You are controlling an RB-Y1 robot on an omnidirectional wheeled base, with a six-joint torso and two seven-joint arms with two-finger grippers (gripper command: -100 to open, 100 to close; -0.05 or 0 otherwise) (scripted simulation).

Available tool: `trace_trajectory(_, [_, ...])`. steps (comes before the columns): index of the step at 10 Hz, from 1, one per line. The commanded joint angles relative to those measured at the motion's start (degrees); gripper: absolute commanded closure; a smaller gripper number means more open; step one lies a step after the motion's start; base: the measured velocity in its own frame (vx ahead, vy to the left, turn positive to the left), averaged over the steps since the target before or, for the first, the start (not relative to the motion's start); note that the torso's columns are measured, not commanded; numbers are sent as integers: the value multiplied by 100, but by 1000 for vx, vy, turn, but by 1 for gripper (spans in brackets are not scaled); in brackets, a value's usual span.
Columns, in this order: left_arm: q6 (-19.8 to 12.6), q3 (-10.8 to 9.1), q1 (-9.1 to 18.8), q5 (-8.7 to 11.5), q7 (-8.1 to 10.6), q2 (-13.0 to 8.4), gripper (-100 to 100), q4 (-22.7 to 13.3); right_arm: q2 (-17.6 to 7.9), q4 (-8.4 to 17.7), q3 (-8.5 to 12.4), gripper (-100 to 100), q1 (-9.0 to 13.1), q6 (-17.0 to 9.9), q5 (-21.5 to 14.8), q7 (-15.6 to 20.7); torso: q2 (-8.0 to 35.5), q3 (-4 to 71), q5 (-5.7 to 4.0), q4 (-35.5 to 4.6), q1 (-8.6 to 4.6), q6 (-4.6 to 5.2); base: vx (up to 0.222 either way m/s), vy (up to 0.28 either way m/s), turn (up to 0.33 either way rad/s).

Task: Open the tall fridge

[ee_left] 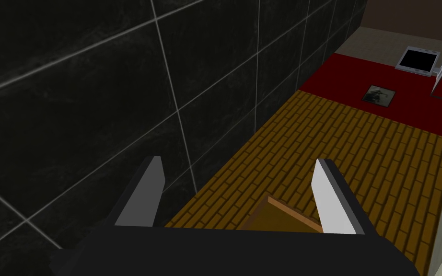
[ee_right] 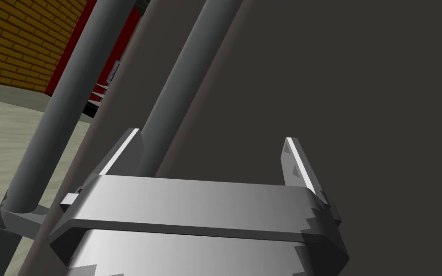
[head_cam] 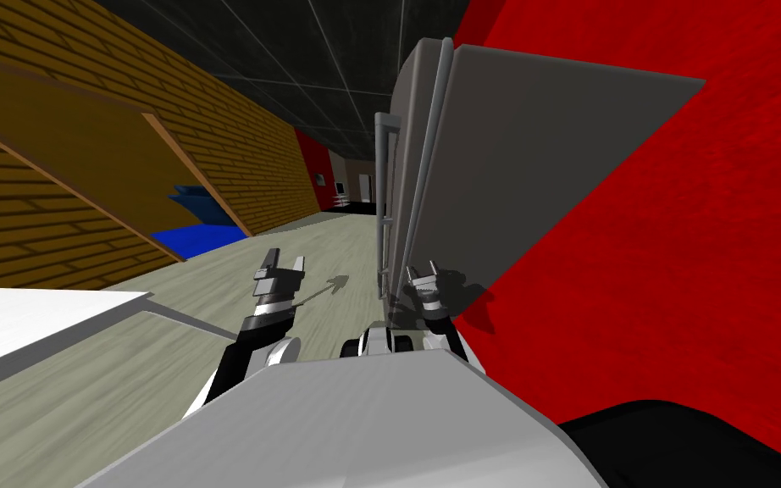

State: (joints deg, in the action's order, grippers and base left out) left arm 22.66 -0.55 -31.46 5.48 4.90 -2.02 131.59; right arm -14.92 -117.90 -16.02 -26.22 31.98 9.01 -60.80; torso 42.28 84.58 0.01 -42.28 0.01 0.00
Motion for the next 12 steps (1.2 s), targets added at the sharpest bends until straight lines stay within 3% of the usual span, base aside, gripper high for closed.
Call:
trace_trajectory(1, [0, 0, 0, 0, 0, 0, 0, 0, -5, 14, -30, -100, -10, 24, 7, -326, 2, -2, -2, -1, -6, 0, 3, 6, 3])
trace_trajectory(2, [0, 0, 0, 0, 0, 0, 0, 0, -38, 130, -190, -100, 19, 64, 84, -560, 4, -3, -4, -1, -11, 0, 5, 38, -32])
trace_trajectory(4, [0, 0, 0, 0, 0, 0, 0, 0, -38, 130, -190, -100, 19, 64, 84, -839, -1, 0, 2, 0, 6, -1, 11, 36, -11])
trace_trajectory(5, [0, 0, 0, 0, 0, 0, 0, 0, -66, 250, -345, -100, 49, 99, 165, -1030, -1, 0, -1, 0, -3, 0, 21, 45, -32])
trace_trajectory(7, [0, 0, 0, 0, 0, 0, 0, 0, -66, 250, -345, -100, 49, 99, 165, -1352, -1, 1, 0, 0, 2, 0, 13, 38, -9])
trace_trajectory(8, [0, 0, 0, 0, 0, 0, 0, 0, -90, 375, -495, -100, 80, 128, 247, -1523, 4, -2, -2, -1, -8, 0, 16, 39, -25])
trace_trajectory(10, [0, 0, 0, 0, 0, 0, 0, 0, -90, 375, -495, -100, 80, 128, 247, -1859, 1, -1, 0, 0, 0, 0, 10, 31, -11])
trace_trajectory(11, [0, 0, 0, 0, 0, 0, 0, 0, -110, 505, -637, -100, 112, 150, 332, -2023, 3, -2, -2, -1, -7, 0, 7, 33, -30])
trace_trajectory(12, [0, 0, 0, 0, 0, 0, 0, 0, -110, 505, -637, -100, 112, 150, 332, -2195, 2, -2, -1, -1, -1, 0, 12, 36, -19])
